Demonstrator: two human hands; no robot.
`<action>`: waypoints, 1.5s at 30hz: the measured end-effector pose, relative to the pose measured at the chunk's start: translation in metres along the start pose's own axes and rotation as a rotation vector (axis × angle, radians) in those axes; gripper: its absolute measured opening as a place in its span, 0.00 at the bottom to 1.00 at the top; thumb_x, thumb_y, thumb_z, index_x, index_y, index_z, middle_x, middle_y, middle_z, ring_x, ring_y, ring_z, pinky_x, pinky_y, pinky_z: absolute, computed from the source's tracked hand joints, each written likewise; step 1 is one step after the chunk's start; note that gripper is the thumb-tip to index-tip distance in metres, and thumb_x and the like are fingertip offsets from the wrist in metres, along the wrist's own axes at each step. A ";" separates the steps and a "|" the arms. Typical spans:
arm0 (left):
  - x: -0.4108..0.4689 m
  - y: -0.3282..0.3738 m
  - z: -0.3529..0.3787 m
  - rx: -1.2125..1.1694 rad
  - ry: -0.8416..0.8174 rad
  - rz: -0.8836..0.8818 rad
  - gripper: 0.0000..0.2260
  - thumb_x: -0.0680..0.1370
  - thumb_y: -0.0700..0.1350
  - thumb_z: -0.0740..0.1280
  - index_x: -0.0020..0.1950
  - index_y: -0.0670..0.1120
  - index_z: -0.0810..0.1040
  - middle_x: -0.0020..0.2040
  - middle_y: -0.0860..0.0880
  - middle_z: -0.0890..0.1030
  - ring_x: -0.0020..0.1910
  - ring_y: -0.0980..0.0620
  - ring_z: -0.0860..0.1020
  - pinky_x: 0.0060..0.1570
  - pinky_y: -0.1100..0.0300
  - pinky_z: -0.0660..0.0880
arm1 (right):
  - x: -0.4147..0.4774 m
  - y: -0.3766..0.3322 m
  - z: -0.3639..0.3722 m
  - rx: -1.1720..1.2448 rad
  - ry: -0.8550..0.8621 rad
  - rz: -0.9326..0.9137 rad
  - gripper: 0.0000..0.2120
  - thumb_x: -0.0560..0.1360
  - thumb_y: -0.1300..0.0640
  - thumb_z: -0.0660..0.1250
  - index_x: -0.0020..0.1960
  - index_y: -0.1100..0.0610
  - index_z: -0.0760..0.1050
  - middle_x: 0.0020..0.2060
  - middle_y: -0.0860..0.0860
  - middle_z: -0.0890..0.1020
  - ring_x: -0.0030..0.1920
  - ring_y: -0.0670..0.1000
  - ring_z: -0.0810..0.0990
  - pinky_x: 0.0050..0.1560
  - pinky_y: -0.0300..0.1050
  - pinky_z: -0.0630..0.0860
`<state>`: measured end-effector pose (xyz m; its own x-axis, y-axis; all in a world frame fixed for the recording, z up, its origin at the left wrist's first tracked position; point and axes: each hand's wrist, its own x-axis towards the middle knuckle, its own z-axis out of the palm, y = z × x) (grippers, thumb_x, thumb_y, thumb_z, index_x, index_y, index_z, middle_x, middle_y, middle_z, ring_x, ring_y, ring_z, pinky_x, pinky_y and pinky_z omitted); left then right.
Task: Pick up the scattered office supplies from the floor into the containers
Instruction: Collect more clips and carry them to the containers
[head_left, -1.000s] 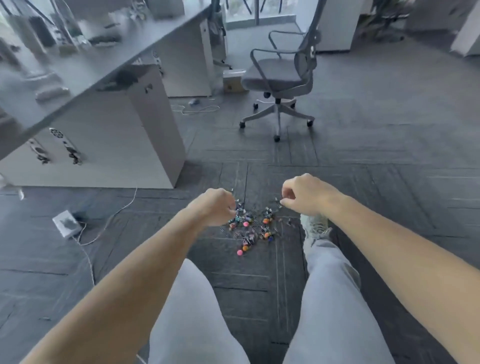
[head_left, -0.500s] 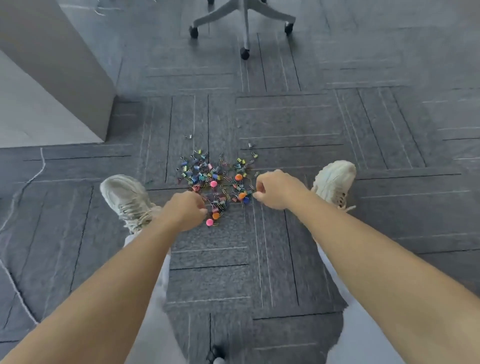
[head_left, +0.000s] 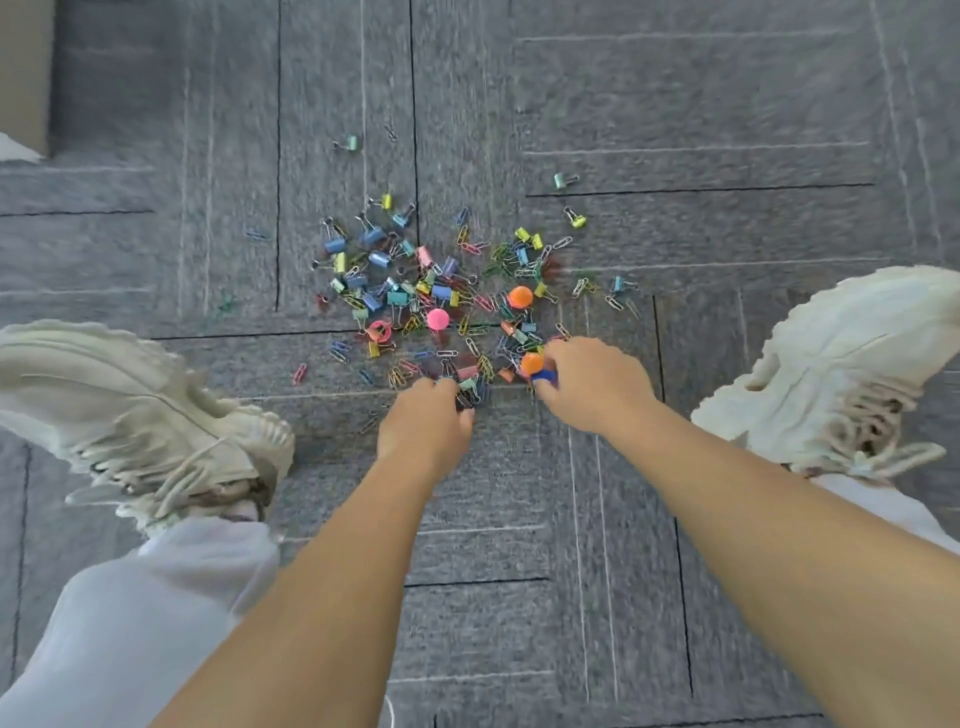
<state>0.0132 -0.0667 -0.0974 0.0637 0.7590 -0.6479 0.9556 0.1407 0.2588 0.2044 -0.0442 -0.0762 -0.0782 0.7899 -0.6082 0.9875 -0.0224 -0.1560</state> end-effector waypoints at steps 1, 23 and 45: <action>0.011 0.001 0.008 -0.018 0.039 0.017 0.16 0.81 0.51 0.63 0.68 0.50 0.72 0.60 0.45 0.75 0.59 0.44 0.74 0.54 0.48 0.75 | 0.008 -0.004 0.011 0.008 0.026 -0.030 0.13 0.80 0.47 0.60 0.58 0.53 0.74 0.53 0.53 0.78 0.52 0.58 0.79 0.44 0.51 0.76; 0.066 -0.021 0.016 -0.080 0.139 0.084 0.15 0.80 0.47 0.66 0.65 0.59 0.75 0.56 0.48 0.75 0.58 0.43 0.71 0.52 0.49 0.72 | 0.060 -0.048 0.074 -0.010 0.249 -0.315 0.14 0.73 0.49 0.73 0.53 0.56 0.80 0.48 0.55 0.76 0.49 0.60 0.76 0.44 0.53 0.71; 0.071 -0.030 0.028 0.072 0.252 0.295 0.14 0.78 0.55 0.67 0.63 0.57 0.79 0.52 0.49 0.73 0.52 0.46 0.70 0.54 0.52 0.68 | 0.068 -0.003 0.013 0.048 -0.002 -0.231 0.08 0.76 0.46 0.69 0.47 0.50 0.74 0.49 0.49 0.78 0.50 0.53 0.76 0.52 0.54 0.77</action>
<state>-0.0029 -0.0350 -0.1707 0.2744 0.8938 -0.3547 0.9251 -0.1448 0.3510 0.1944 0.0016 -0.1276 -0.3015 0.7764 -0.5534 0.9357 0.1295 -0.3281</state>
